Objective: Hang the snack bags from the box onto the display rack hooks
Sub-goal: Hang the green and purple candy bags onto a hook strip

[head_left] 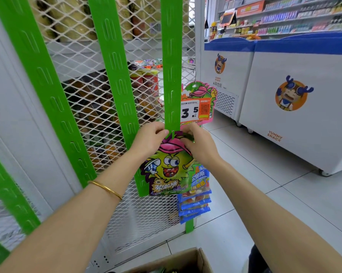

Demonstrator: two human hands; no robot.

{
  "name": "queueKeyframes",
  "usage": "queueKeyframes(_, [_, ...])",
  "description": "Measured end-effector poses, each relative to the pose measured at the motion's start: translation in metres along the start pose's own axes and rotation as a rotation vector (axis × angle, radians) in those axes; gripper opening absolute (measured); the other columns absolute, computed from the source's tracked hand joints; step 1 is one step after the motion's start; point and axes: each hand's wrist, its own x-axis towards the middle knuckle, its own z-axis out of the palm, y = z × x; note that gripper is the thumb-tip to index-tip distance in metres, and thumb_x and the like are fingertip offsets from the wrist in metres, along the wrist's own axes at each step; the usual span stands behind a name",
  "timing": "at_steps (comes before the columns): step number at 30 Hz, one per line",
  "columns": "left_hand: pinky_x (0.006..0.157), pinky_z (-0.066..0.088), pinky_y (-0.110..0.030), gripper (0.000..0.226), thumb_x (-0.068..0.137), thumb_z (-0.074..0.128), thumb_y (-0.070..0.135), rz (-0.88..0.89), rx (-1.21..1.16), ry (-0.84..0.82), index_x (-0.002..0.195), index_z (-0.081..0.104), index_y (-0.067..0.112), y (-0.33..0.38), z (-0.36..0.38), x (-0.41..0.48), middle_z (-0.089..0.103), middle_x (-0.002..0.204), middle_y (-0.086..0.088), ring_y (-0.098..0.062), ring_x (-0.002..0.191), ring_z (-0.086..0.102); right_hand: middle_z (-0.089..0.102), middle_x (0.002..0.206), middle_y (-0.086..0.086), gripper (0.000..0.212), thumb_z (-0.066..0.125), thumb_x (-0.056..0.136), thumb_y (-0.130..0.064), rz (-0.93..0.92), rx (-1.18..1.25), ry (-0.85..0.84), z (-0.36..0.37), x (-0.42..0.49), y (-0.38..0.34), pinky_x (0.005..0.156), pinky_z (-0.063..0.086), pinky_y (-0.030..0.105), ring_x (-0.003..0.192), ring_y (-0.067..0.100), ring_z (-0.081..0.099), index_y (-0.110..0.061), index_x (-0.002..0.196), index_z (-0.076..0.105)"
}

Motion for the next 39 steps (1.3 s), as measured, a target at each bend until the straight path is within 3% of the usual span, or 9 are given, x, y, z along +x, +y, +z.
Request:
queueKeyframes(5, [0.059, 0.031, -0.030, 0.027, 0.096, 0.049, 0.016, 0.002, 0.010, 0.000, 0.076, 0.055, -0.001, -0.001, 0.003, -0.001, 0.048, 0.066, -0.009, -0.018, 0.059, 0.041, 0.064, 0.112, 0.002, 0.025, 0.059, 0.087, -0.008, 0.025, 0.012, 0.005, 0.001, -0.001, 0.006, 0.088, 0.048, 0.042, 0.102, 0.023, 0.058, -0.014, 0.111, 0.057])
queueKeyframes(8, [0.078, 0.039, -0.026, 0.018, 0.094, 0.051, 0.012, 0.027, 0.021, 0.018, 0.100, 0.065, 0.003, -0.005, 0.005, -0.004, 0.061, 0.096, -0.003, -0.017, 0.086, 0.054, 0.061, 0.114, 0.002, 0.028, 0.058, 0.087, -0.009, 0.011, -0.006, 0.037, -0.001, -0.001, 0.008, 0.089, 0.047, 0.041, 0.103, 0.022, 0.056, -0.015, 0.114, 0.057])
queueKeyframes(13, [0.090, 0.043, -0.021, 0.032, 0.091, 0.053, 0.008, 0.066, 0.045, 0.066, 0.123, 0.057, 0.012, -0.013, 0.002, -0.016, 0.060, 0.112, 0.000, -0.011, 0.101, 0.055, 0.058, 0.117, 0.000, 0.034, 0.062, 0.087, -0.014, 0.034, -0.031, 0.103, -0.001, -0.005, 0.013, 0.091, 0.046, 0.041, 0.107, 0.020, 0.054, -0.018, 0.119, 0.055])
queueKeyframes(19, [0.107, 0.031, -0.026, 0.037, 0.092, 0.054, 0.013, 0.195, 0.119, 0.282, 0.129, 0.052, 0.017, -0.030, 0.002, -0.067, 0.052, 0.127, 0.004, -0.007, 0.120, 0.042, 0.054, 0.104, -0.001, 0.029, 0.066, 0.080, -0.009, -0.038, -0.084, 0.465, 0.001, -0.052, -0.002, 0.083, 0.045, 0.035, 0.097, 0.022, 0.052, -0.015, 0.107, 0.058])
queueKeyframes(22, [0.101, 0.037, -0.030, 0.030, 0.088, 0.058, 0.008, 0.179, 0.096, 0.241, 0.118, 0.060, 0.014, -0.063, 0.009, -0.111, 0.055, 0.115, 0.002, -0.014, 0.112, 0.048, 0.047, 0.095, -0.010, 0.022, 0.065, 0.082, -0.007, -0.090, 0.022, 0.269, 0.029, -0.098, 0.003, 0.074, 0.039, 0.021, 0.085, 0.008, 0.047, -0.014, 0.102, 0.058])
queueKeyframes(25, [0.093, 0.046, -0.040, 0.028, 0.085, 0.058, 0.003, 0.080, 0.098, 0.114, 0.111, 0.063, 0.011, -0.111, 0.018, -0.160, 0.051, 0.104, 0.005, -0.022, 0.104, 0.054, 0.053, 0.087, -0.007, 0.015, 0.063, 0.085, -0.009, -0.033, 0.081, -0.188, 0.073, -0.145, 0.022, 0.073, 0.046, 0.030, 0.081, 0.013, 0.052, -0.012, 0.099, 0.059])
queueKeyframes(28, [0.080, 0.040, -0.019, 0.029, 0.085, 0.055, -0.002, -0.082, 0.080, -0.022, 0.110, 0.062, 0.011, -0.154, 0.022, -0.206, 0.054, 0.107, -0.005, -0.017, 0.097, 0.053, 0.058, 0.091, 0.002, 0.018, 0.062, 0.088, -0.019, 0.035, 0.003, -0.678, 0.116, -0.186, 0.033, 0.077, 0.046, 0.032, 0.087, 0.021, 0.057, -0.009, 0.103, 0.059])
queueKeyframes(31, [0.071, 0.032, -0.016, 0.028, 0.087, 0.054, 0.001, -0.196, 0.106, -0.119, 0.112, 0.061, 0.012, -0.185, 0.025, -0.232, 0.055, 0.115, -0.009, -0.016, 0.099, 0.053, 0.057, 0.099, 0.004, 0.028, 0.058, 0.091, -0.029, 0.080, -0.107, -0.975, 0.150, -0.213, 0.032, 0.075, 0.044, 0.029, 0.095, 0.022, 0.056, -0.009, 0.111, 0.056])
queueKeyframes(39, [0.089, 0.041, -0.032, 0.037, 0.083, 0.068, 0.031, -0.336, 0.404, -0.524, 0.116, 0.062, 0.014, -0.231, 0.026, -0.235, 0.060, 0.119, -0.006, -0.023, 0.109, 0.054, 0.057, 0.115, 0.010, 0.036, 0.060, 0.089, -0.021, 0.074, -0.185, -0.994, 0.183, -0.223, 0.030, 0.081, 0.041, 0.030, 0.104, 0.025, 0.053, -0.010, 0.122, 0.050])
